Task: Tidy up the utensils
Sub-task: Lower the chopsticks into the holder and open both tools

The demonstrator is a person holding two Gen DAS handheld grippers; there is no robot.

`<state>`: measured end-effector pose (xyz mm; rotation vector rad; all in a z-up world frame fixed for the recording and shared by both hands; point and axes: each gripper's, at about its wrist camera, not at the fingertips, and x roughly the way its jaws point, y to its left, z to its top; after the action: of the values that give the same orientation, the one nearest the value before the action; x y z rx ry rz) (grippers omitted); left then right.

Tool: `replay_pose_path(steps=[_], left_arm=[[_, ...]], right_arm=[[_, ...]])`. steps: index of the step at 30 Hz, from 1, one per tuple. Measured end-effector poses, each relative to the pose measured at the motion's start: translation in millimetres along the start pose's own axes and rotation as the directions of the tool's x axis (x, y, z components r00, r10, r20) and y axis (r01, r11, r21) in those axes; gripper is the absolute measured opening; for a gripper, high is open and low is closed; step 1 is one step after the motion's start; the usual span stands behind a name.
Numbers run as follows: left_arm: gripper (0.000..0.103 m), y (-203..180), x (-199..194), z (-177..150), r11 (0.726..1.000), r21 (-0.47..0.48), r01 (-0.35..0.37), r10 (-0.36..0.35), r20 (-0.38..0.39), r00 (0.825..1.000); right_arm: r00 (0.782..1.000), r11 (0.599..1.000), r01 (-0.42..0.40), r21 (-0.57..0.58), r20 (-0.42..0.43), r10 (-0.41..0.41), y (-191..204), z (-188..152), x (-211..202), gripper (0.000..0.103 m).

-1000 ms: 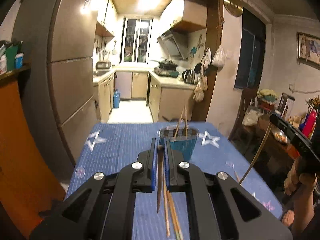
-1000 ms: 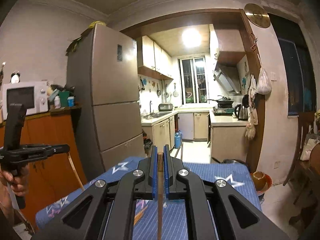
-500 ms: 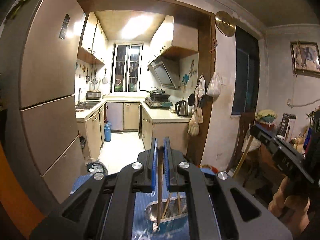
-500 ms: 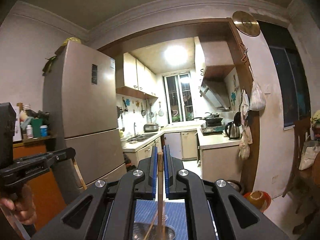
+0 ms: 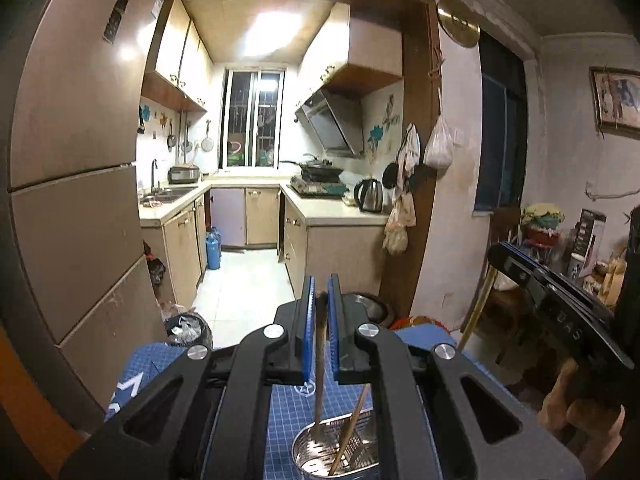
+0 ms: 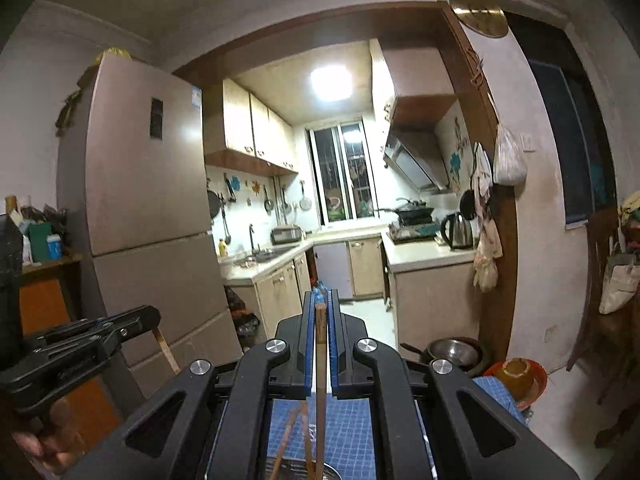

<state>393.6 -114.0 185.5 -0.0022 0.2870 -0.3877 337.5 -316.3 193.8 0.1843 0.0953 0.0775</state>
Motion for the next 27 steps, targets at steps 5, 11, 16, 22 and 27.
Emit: replay_pose_path(steps=[5, 11, 16, 22, 27], left_arm=[[0.005, 8.8, 10.7, -16.8, 1.0, -0.012, -0.023, 0.023, -0.03, 0.999], [0.005, 12.9, 15.7, -32.6, 0.997, 0.014, -0.08, 0.081, -0.05, 0.995], [0.046, 23.4, -0.4, -38.8, 0.997, 0.006, -0.08, 0.08, -0.042, 0.996], [0.049, 43.5, -24.5, -41.2, 0.994, -0.042, -0.104, 0.104, -0.006, 0.995], [0.049, 51.9, -38.0, -48.5, 0.991, -0.065, -0.121, 0.12, -0.011, 0.993]], right_arm=[[0.999, 0.999, 0.032, 0.009, -0.041, -0.031, -5.3, -20.1, 13.9, 0.008], [0.995, 0.999, 0.052, -0.011, -0.085, -0.053, -1.9, -42.0, 22.5, 0.008], [0.994, 0.996, 0.092, -0.016, -0.054, -0.093, -3.0, -51.2, 7.3, 0.075], [0.993, 0.994, 0.105, 0.008, -0.051, -0.104, -16.9, -52.5, -10.5, 0.075], [0.991, 0.993, 0.114, -0.012, -0.065, -0.114, -20.1, -62.1, -24.3, 0.075]])
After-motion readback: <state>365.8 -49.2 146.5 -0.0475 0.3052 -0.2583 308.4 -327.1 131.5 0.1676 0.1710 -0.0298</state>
